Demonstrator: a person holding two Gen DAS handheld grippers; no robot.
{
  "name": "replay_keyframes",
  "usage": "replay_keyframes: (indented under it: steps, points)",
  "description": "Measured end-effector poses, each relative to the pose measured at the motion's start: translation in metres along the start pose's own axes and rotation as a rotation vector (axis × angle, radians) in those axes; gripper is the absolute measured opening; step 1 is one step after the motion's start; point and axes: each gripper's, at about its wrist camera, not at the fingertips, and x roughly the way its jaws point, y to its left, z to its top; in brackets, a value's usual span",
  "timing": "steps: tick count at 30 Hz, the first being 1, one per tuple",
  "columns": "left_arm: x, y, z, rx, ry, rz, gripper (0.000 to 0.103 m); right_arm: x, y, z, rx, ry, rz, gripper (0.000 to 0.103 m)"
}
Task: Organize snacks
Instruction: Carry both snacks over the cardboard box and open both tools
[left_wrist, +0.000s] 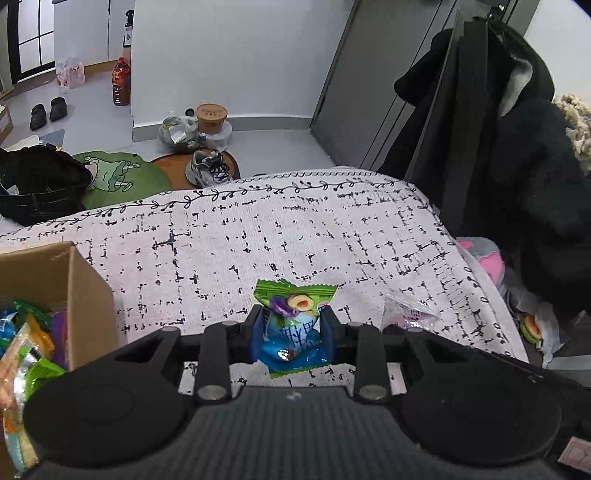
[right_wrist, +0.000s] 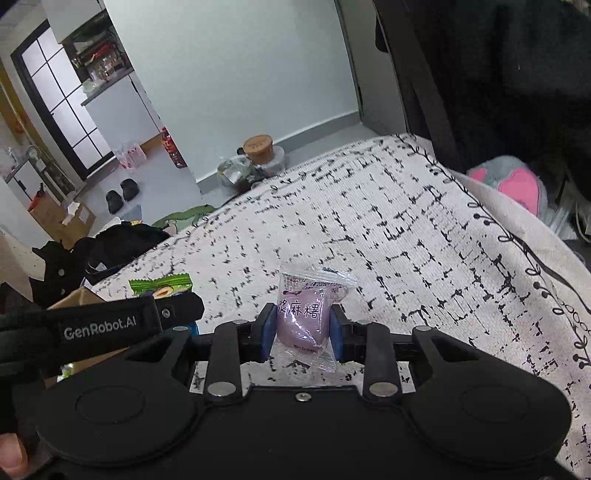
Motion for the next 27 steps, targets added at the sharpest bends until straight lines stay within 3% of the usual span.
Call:
replay_keyframes:
  steps: [27]
  points:
    - [-0.096,0.054,-0.015,-0.071,-0.132,0.027,0.031,-0.048,0.071,-0.007,-0.061,-0.102,0.078,0.03]
